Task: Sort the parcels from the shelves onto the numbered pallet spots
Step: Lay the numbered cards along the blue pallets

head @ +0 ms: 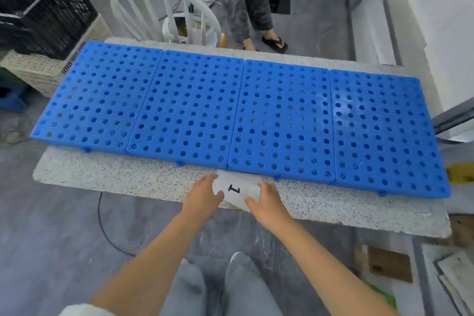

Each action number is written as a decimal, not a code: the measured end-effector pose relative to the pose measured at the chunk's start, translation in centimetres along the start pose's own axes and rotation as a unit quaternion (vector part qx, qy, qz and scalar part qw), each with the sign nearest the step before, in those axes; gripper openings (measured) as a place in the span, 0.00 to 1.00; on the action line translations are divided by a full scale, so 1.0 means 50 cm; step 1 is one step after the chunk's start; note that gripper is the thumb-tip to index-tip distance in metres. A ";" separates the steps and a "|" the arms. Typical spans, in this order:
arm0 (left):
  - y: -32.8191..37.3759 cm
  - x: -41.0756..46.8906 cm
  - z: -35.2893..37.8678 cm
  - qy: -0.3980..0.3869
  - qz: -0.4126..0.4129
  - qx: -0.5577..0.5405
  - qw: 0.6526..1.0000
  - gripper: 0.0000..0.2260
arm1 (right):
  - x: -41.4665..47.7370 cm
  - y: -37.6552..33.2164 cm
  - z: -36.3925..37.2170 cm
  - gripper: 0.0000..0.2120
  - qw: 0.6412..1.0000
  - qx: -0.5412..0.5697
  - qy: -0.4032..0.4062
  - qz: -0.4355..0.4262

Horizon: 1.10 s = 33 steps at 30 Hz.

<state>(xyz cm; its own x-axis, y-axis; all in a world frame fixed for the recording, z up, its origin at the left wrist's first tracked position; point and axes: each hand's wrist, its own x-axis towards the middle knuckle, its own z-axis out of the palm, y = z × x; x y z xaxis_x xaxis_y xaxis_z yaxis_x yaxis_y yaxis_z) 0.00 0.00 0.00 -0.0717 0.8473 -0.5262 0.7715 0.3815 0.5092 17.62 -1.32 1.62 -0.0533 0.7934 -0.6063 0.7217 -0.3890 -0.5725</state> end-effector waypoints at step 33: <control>-0.033 0.055 0.032 -0.011 0.030 0.046 0.998 0.21 | 0.092 -0.027 0.101 0.16 0.901 0.353 0.086 0.237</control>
<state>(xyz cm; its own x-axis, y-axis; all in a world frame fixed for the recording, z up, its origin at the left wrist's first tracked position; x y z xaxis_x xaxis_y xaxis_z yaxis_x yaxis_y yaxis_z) -0.46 1.13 -3.39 -0.0107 0.8594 -0.5111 0.8291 0.2934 0.4760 12.93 0.50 -3.17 0.2968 0.4978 -0.8150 0.0145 -0.8557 -0.5173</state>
